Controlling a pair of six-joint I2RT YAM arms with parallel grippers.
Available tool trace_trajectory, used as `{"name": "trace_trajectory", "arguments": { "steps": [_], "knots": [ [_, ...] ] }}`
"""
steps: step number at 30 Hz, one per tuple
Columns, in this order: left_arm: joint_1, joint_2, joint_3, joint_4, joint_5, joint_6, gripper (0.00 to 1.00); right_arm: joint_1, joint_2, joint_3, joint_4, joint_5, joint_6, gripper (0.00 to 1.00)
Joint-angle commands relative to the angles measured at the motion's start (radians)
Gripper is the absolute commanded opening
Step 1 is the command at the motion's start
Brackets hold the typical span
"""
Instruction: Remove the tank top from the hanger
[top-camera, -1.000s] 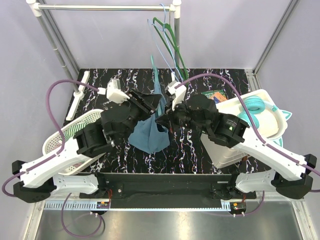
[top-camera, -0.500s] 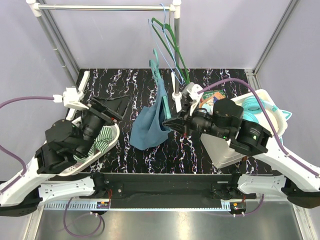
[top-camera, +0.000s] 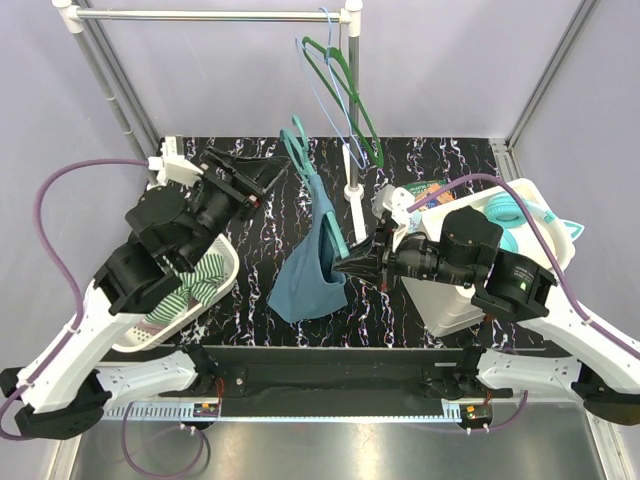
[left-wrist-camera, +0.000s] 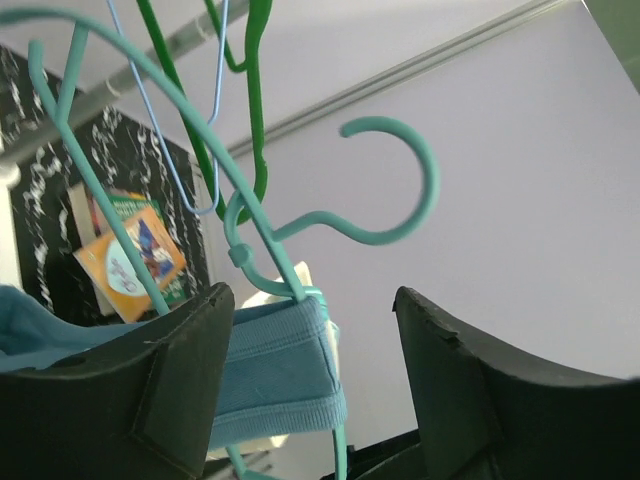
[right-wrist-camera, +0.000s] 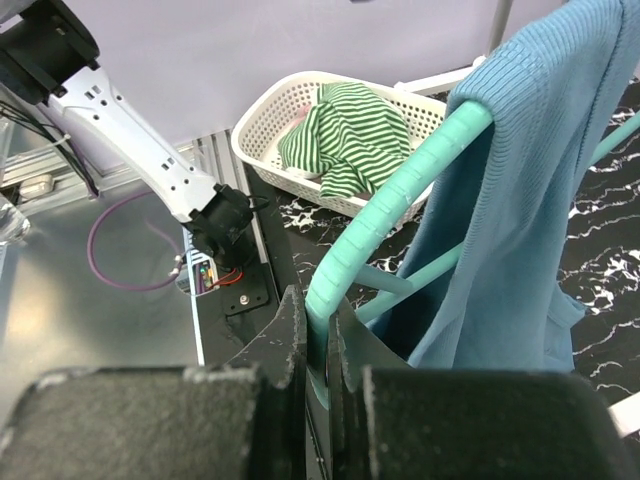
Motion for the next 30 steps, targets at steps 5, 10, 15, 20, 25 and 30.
{"name": "trace_trajectory", "arguments": {
  "steps": [5, 10, 15, 20, 25, 30],
  "knots": [
    [0.059, 0.048, 0.028, 0.063, 0.152, -0.172, 0.66, -0.004, -0.072, -0.057, 0.152, -0.036, -0.011, 0.0],
    [0.089, 0.039, -0.038, 0.002, 0.132, -0.288, 0.57, -0.004, -0.077, -0.068, 0.161, -0.093, 0.011, 0.0],
    [0.143, 0.065, -0.047, 0.0, 0.123, -0.351, 0.56, -0.004, -0.079, -0.075, 0.166, -0.113, 0.017, 0.0],
    [0.178, 0.101, 0.003, -0.046, 0.085, -0.342, 0.58, -0.004, -0.08, -0.072, 0.17, -0.128, 0.029, 0.0],
    [0.215, 0.17, 0.055, -0.029, 0.131, -0.341, 0.59, -0.002, -0.074, -0.075, 0.169, -0.162, 0.048, 0.0],
    [0.227, 0.193, 0.066, -0.015, 0.12, -0.31, 0.43, -0.004, -0.076, -0.08, 0.172, -0.18, 0.064, 0.0]
  ]
}}
